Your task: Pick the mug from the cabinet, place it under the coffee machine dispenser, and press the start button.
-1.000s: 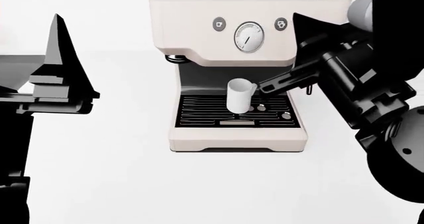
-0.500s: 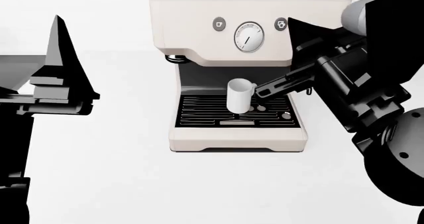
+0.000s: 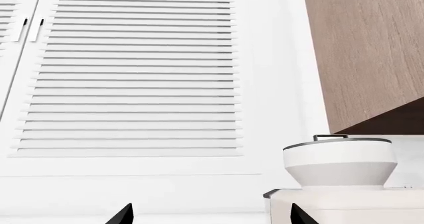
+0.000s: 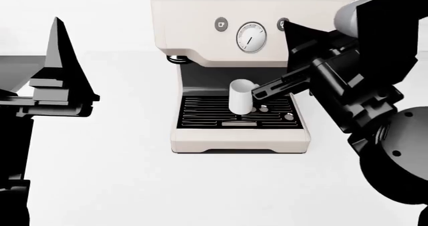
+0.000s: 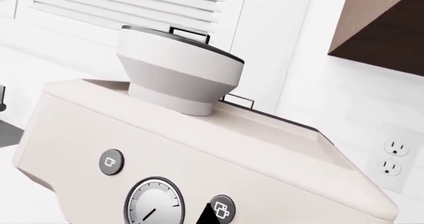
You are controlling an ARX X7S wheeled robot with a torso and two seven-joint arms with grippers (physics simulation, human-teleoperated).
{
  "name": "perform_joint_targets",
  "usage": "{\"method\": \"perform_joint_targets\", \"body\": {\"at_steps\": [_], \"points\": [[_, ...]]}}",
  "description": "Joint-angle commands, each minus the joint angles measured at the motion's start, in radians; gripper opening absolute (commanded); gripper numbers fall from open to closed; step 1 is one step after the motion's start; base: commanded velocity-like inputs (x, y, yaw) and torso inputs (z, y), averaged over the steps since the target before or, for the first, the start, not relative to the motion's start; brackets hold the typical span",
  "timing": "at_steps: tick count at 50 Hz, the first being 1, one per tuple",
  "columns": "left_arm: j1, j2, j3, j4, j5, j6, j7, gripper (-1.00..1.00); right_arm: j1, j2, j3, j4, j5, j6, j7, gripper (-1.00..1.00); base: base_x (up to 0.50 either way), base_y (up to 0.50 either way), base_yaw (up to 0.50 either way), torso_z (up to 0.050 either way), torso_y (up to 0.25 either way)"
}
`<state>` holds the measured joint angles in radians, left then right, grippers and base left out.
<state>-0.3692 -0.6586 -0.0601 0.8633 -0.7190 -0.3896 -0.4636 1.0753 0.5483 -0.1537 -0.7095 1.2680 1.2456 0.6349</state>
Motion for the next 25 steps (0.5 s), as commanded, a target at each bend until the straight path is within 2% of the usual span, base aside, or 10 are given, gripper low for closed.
{"method": "perform_joint_targets", "body": {"at_steps": [1, 25], "points": [[0.003, -0.002, 0.000, -0.001, 0.000, 0.004, -0.002, 1.00, -0.005, 0.002, -0.019, 0.010, -0.025, -0.014, -0.011, -1.00, 0.00, 0.00, 0.00, 0.000, 0.000], [0.006, -0.010, -0.006, 0.003, -0.007, 0.007, -0.010, 1.00, -0.001, 0.007, -0.069, 0.045, -0.087, -0.042, -0.043, -1.00, 0.00, 0.00, 0.00, 0.000, 0.000]]}}
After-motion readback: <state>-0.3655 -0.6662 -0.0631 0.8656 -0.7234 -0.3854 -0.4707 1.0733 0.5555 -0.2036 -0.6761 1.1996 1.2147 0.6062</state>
